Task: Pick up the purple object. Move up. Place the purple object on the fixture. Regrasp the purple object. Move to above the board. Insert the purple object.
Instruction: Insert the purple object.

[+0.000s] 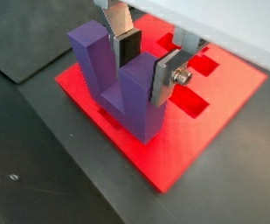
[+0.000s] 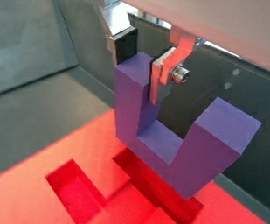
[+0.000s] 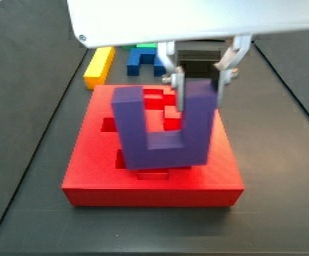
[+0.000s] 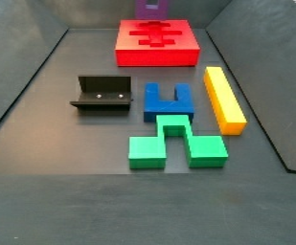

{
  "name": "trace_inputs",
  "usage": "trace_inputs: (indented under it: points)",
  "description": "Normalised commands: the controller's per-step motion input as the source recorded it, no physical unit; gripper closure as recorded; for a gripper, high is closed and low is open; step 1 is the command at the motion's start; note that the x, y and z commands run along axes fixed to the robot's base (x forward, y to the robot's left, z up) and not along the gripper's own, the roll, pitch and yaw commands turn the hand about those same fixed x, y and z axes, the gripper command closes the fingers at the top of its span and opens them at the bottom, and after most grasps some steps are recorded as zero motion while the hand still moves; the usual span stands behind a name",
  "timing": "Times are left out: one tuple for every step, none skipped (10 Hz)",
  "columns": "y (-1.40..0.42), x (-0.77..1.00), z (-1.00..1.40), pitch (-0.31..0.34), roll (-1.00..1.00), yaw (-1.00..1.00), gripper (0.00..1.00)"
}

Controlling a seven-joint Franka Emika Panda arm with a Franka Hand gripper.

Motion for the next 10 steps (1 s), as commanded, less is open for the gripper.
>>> trace_inputs:
  points:
    - [-0.06,0.0,0.39,-0.303,0.5,0.0,1.0]
    - [-0.1,-0.04,0.25,-0.269,0.5,0.01,1.0]
    - [-0.07,-0.15,0.0,-0.26,0.36,0.16,1.0]
    - [0.0,-0.11,-0.2,-0.233,0.2,0.19,1.0]
    - [0.0,-0.05,-0.21,-0.201,0.19,0.21,1.0]
    - [-0.02,0.0,-0.13,-0.116,0.24,0.16,1.0]
    - [-0.11,-0.12,-0.17,-0.004,0.1,0.0,1.0]
    - [-0.09,-0.1,-0.23,0.026,0.08,-0.15,1.0]
    - [-0.12,-0.11,-0.28,0.081,0.07,-0.24,1.0]
    - [-0.14,0.02,-0.19,0.164,0.06,-0.24,1.0]
